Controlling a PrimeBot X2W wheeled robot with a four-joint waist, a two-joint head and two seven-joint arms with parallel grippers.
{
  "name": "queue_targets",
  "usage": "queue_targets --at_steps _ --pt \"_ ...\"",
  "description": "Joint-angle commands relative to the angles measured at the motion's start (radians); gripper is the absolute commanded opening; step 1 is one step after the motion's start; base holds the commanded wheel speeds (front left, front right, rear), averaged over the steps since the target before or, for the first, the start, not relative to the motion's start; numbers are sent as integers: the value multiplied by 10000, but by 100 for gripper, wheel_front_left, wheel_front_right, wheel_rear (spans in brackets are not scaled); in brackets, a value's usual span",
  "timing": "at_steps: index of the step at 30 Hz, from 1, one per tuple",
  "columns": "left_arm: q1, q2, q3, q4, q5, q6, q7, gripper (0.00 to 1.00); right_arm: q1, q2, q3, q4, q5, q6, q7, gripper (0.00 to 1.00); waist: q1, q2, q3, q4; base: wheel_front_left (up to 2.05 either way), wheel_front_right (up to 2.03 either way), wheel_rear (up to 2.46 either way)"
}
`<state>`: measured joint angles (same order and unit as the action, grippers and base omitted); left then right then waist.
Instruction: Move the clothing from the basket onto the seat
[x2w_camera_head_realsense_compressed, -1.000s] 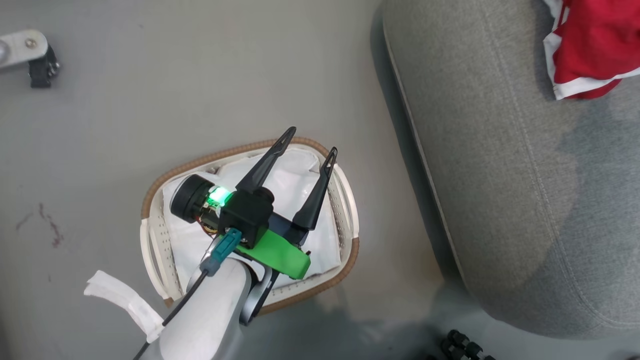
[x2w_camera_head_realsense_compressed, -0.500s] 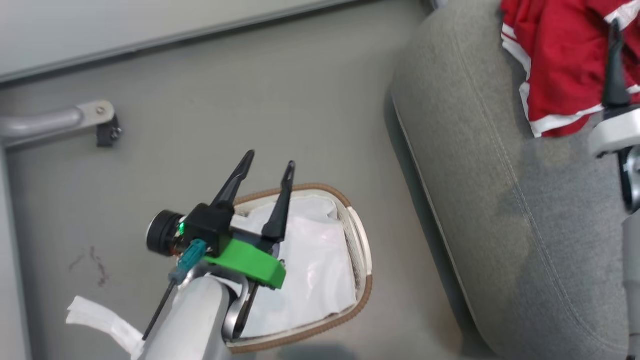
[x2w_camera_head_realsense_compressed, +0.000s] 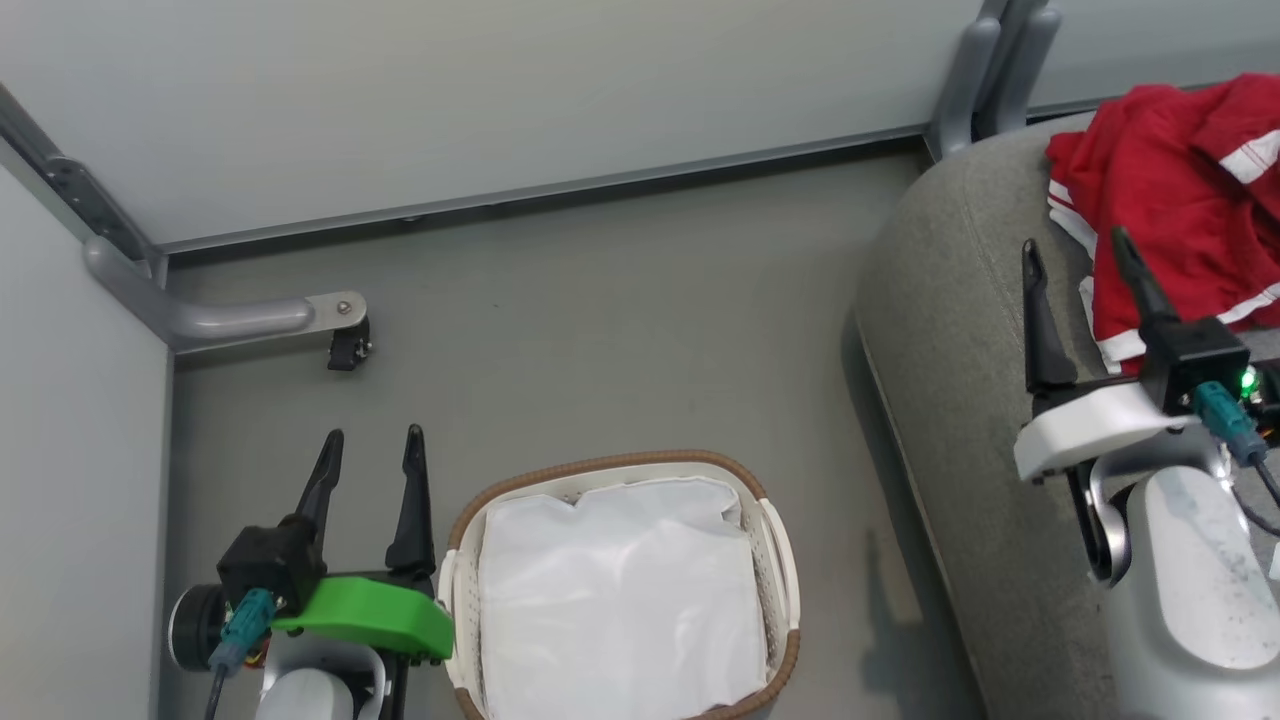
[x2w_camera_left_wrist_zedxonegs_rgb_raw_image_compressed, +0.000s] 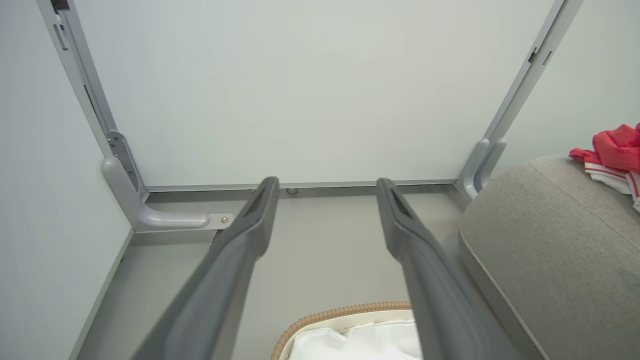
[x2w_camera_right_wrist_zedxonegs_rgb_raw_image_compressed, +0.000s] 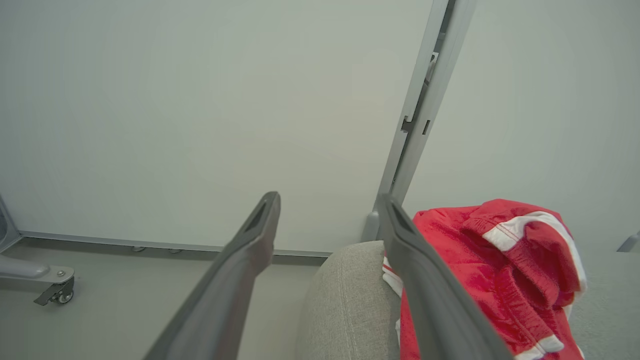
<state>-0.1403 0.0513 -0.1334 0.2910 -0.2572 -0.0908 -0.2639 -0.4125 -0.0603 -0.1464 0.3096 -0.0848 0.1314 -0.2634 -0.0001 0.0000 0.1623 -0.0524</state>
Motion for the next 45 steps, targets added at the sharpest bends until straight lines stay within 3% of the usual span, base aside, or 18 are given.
queue_targets --at_steps 1,16,45 --pt "261 -7 156 -55 -34 -16 -7 100 310 34 88 -45 155 -15 -20 100 1 0 -430 403 0 0 0" --pt "1570 -3 641 -24 -312 -83 -7 100 2501 81 1160 434 2356 -15 -20 100 1 0 -979 570 0 0 0" --pt "1802 -3 357 67 -562 -40 -7 100 2801 80 1583 853 2696 -15 -20 100 1 0 -1301 750 0 0 0"
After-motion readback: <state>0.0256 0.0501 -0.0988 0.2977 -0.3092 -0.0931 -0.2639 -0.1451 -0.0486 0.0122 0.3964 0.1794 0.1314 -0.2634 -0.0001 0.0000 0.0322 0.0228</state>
